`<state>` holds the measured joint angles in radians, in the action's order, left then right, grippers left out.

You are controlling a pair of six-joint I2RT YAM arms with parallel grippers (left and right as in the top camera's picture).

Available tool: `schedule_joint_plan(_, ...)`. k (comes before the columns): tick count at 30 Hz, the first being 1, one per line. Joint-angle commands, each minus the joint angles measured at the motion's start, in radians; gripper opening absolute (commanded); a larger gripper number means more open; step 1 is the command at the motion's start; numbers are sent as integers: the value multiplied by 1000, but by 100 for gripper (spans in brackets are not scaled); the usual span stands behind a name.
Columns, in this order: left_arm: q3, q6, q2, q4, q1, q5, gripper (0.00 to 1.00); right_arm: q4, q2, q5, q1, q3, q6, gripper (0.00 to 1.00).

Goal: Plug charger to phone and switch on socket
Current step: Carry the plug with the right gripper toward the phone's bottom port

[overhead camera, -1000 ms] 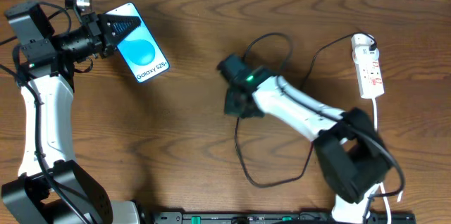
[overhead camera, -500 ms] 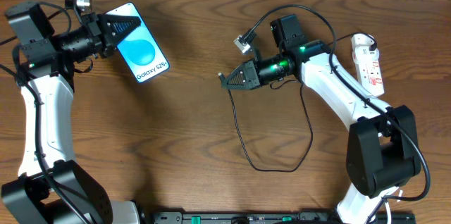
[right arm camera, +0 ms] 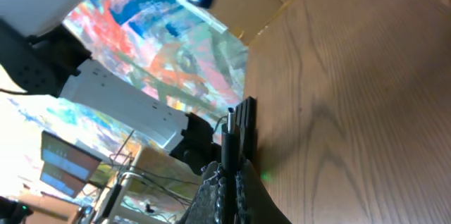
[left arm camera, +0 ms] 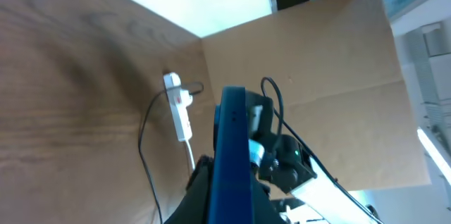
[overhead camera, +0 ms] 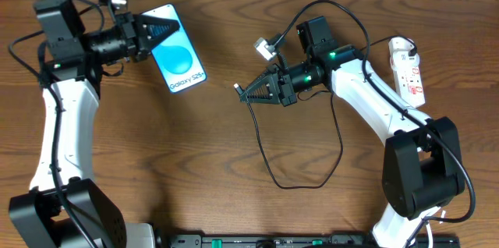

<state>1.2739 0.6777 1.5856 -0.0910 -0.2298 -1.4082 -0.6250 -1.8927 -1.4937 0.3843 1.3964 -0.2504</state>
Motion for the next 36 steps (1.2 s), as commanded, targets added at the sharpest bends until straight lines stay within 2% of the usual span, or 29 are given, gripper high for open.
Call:
schedule_joint_plan(1,0,111,-18,112,44,33,7,18,23,-67,9,15,-34,1)
schedule_joint_plan(2,0,141,-18,162,54,33,7,24,23,-67,9,15,-34,1)
schedule_joint_plan(3,0,214,-18,274,74,42,7,26,23,-67,8,15,-34,1)
schedule_joint_plan(6,0,303,-18,393,96,84,7,39,23,-67,8,15,-17,1)
schedule_joint_plan(8,0,322,-18,426,109,114,7,56,23,-67,8,15,2,1)
schedule_joint_plan(19,0,331,-18,434,183,295,7,238,23,-67,8,15,172,1)
schedule_joint_plan(36,0,330,-18,543,188,321,7,634,23,-67,-3,16,529,1)
